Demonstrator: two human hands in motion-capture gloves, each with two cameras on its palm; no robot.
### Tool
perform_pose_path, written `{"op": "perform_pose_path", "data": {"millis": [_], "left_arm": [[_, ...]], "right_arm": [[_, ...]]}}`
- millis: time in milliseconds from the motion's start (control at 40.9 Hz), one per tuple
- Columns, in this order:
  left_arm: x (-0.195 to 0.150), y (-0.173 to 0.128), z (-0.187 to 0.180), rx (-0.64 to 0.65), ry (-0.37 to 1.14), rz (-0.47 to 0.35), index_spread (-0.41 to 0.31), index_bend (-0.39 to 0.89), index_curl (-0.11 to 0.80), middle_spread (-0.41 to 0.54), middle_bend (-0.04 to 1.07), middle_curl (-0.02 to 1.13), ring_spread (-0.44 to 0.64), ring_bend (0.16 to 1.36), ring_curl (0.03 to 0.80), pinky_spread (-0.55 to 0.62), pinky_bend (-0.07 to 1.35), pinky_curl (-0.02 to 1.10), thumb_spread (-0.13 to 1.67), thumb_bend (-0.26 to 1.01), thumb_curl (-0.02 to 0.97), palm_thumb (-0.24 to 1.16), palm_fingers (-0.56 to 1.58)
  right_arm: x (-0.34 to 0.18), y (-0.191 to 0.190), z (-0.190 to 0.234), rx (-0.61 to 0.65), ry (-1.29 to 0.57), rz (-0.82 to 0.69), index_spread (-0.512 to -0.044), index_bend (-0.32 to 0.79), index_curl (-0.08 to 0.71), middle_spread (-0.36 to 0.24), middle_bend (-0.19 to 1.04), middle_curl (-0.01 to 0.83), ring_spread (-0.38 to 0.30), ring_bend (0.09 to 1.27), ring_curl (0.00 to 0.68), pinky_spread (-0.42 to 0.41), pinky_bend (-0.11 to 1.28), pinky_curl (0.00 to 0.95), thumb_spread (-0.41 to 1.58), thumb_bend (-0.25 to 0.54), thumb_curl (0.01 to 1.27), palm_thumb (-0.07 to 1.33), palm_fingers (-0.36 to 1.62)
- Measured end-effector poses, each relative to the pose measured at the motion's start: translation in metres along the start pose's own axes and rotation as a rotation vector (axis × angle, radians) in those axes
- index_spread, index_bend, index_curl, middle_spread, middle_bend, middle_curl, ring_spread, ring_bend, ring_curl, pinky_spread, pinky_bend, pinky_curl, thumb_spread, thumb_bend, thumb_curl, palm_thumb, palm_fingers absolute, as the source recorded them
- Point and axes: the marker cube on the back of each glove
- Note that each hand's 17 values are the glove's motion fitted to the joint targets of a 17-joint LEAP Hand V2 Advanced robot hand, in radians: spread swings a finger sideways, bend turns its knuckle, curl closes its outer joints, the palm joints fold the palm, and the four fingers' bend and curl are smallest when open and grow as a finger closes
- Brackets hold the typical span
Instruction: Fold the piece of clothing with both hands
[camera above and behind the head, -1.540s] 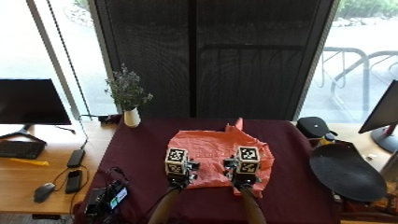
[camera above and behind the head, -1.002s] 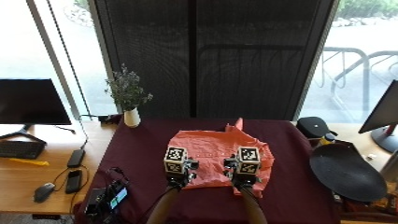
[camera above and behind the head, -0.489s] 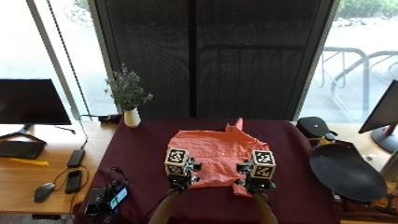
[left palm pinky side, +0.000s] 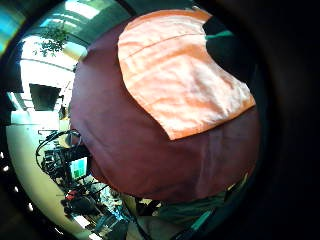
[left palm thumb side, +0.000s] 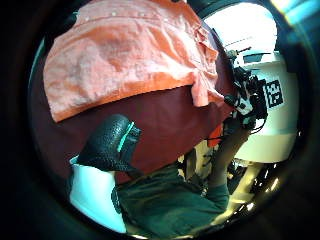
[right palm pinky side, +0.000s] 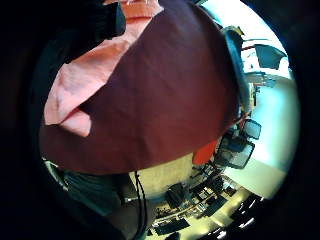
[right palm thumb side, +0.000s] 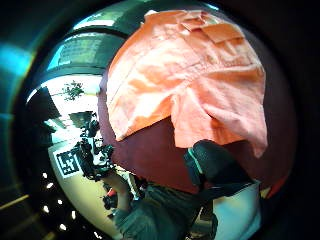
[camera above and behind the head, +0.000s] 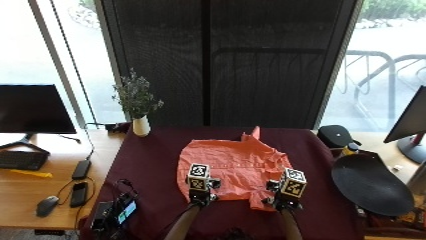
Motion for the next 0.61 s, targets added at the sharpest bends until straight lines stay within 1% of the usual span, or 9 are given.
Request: {"op": "perform_pose_path", "data": {"millis": [147,220,269,342,416,465,513,587,611], "left_arm": [[0.001,0.012,0.000,-0.074,-0.048,-0.014,-0.053,0.09,0.180,-0.048,0.35,0.42,0.06,0.70,0.347,0.22,0.51,0.34,1.04,-0.03,0.327,0.39,0.39],[-0.001,0.009,0.010,-0.090,-0.091,-0.012,-0.080,0.17,0.209,-0.087,0.39,0.43,0.02,0.68,0.339,0.21,0.44,0.32,1.04,-0.03,0.330,0.39,0.50],[-0.003,0.005,0.017,-0.094,-0.114,-0.015,-0.093,0.17,0.221,-0.098,0.40,0.43,0.00,0.68,0.340,0.20,0.41,0.32,1.03,-0.03,0.332,0.39,0.53],[-0.003,0.008,0.021,-0.087,-0.105,-0.025,-0.124,0.23,0.260,-0.125,0.41,0.44,-0.04,0.66,0.338,0.19,0.33,0.30,1.03,-0.02,0.336,0.41,0.63],[-0.003,0.002,0.022,0.026,-0.099,-0.021,-0.160,0.30,0.301,-0.160,0.42,0.44,-0.09,0.64,0.339,0.18,0.24,0.28,1.05,-0.02,0.337,0.42,0.74],[-0.004,-0.013,0.026,0.160,-0.103,-0.005,-0.181,0.32,0.322,-0.184,0.45,0.45,-0.13,0.63,0.337,0.16,0.18,0.27,1.06,0.00,0.342,0.45,0.83],[-0.007,-0.028,0.041,0.234,-0.112,0.006,-0.209,0.35,0.343,-0.208,0.47,0.46,-0.16,0.62,0.340,0.15,0.14,0.25,1.08,0.01,0.345,0.49,0.92],[-0.011,-0.035,0.063,0.209,-0.126,0.018,-0.237,0.40,0.375,-0.240,0.48,0.46,-0.20,0.60,0.345,0.12,0.10,0.23,1.10,0.02,0.350,0.53,0.99],[-0.012,-0.031,0.062,0.190,-0.127,0.022,-0.243,0.41,0.383,-0.246,0.49,0.47,-0.21,0.59,0.347,0.11,0.10,0.23,1.10,0.02,0.350,0.55,1.01]], "right_arm": [[0.003,-0.001,0.018,-0.072,-0.010,-0.057,-0.339,0.12,0.230,0.008,0.18,0.287,0.145,0.40,0.286,0.218,0.75,0.369,1.08,0.013,0.33,0.68,0.18],[-0.004,0.010,0.018,-0.072,0.012,-0.115,-0.342,0.14,0.238,0.009,0.18,0.288,0.145,0.38,0.284,0.216,0.75,0.369,1.07,0.005,0.34,0.71,0.18],[-0.004,0.011,0.021,-0.084,0.040,-0.108,-0.341,0.15,0.245,0.010,0.17,0.289,0.145,0.37,0.282,0.212,0.75,0.368,1.06,-0.003,0.34,0.72,0.18],[-0.005,0.010,0.021,-0.028,0.075,-0.079,-0.349,0.20,0.265,0.010,0.18,0.291,0.142,0.36,0.284,0.215,0.68,0.349,1.05,-0.011,0.34,0.73,0.16],[-0.008,0.008,0.018,0.103,0.099,-0.067,-0.362,0.26,0.297,0.004,0.15,0.284,0.134,0.35,0.283,0.216,0.63,0.341,1.04,-0.021,0.34,0.73,0.19],[-0.008,0.004,0.018,0.179,0.129,-0.045,-0.372,0.36,0.326,-0.028,0.17,0.286,0.095,0.37,0.284,0.205,0.57,0.318,1.03,-0.019,0.34,0.73,0.37],[-0.004,-0.005,0.027,0.225,0.160,-0.034,-0.364,0.43,0.339,-0.058,0.18,0.287,0.038,0.40,0.282,0.177,0.50,0.287,1.05,0.000,0.35,0.77,0.58],[-0.001,-0.018,0.041,0.284,0.203,-0.056,-0.339,0.46,0.352,-0.135,0.23,0.309,-0.067,0.48,0.295,0.107,0.40,0.251,1.07,0.033,0.36,0.85,0.88],[-0.001,-0.018,0.041,0.299,0.217,-0.065,-0.332,0.44,0.351,-0.147,0.25,0.321,-0.090,0.49,0.303,0.087,0.38,0.248,1.07,0.036,0.36,0.86,0.93]]}}
